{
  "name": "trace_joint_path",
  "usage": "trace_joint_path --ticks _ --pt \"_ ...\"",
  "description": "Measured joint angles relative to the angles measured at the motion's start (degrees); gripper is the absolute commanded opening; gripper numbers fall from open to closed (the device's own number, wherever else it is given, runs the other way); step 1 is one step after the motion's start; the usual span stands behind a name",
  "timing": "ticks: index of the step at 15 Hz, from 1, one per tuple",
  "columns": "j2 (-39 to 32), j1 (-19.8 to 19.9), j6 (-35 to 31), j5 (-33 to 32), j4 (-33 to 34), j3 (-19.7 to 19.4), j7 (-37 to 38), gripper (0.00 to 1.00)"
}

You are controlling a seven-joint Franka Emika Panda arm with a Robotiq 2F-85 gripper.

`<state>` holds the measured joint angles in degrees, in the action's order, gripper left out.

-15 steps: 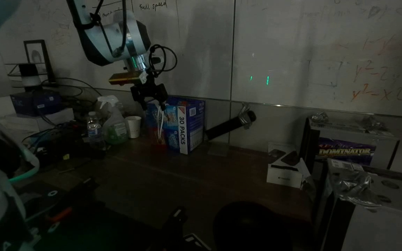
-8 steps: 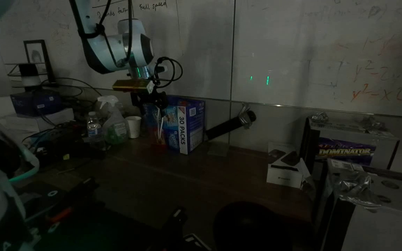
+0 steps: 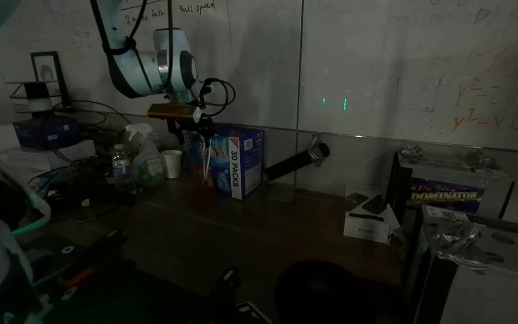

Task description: Put the white ropes in the blue box

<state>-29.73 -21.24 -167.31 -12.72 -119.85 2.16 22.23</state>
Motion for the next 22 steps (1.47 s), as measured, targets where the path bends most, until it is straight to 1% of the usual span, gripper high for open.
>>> trace_joint_path --ticks 2,5,9,13,21,22 --pt "-0.89 -0.33 -1.16 0.0 0.97 -0.5 -0.97 1.0" --pt "-2.6 -1.25 -1.94 0.0 2.91 -2.26 -2.46 1.0" --pt "-4.81 -1.3 -2.57 0.0 5.44 -3.47 -4.41 1.0" --pt "-6.41 -1.3 -2.79 0.0 6.98 -3.85 -5.7 1.0" --pt "-6.96 -1.3 -2.79 0.0 7.49 -3.89 -6.47 1.0" --pt "-6.97 -1.3 -2.79 0.0 7.49 -3.91 -6.47 0.75"
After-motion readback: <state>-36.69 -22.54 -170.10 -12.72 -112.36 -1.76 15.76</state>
